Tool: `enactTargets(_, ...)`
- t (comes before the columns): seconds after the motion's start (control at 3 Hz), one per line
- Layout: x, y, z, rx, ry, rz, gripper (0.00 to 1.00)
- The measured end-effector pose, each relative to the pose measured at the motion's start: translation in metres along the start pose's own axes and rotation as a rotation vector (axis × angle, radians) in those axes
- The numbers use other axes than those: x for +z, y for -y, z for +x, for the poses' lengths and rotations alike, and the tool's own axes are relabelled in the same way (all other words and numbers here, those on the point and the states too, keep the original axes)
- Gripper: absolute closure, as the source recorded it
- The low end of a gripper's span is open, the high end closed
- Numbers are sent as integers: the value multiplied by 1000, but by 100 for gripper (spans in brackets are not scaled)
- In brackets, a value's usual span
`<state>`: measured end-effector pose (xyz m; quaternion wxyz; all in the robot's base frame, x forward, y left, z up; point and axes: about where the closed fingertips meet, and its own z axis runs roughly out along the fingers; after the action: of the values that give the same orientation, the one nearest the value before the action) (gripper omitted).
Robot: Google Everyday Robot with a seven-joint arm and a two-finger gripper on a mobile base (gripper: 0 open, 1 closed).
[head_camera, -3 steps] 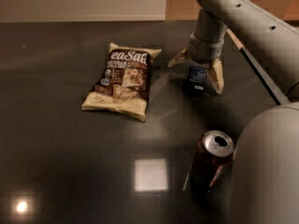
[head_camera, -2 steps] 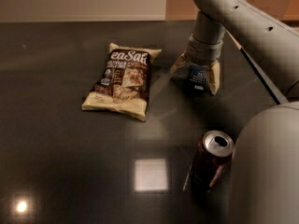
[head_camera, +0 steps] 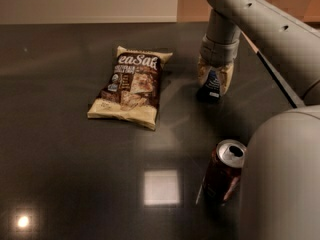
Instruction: Pick rxbar blueberry
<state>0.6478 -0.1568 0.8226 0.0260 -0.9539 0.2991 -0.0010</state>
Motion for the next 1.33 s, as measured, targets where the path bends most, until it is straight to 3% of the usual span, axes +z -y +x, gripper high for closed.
enactTargets(0.33, -3, 0, 0, 0, 0, 0, 87)
enactTargets(0.67, -16, -5, -1, 14, -16, 8, 100)
enactTargets(1.33, -73, -16, -19, 78, -40, 83, 100)
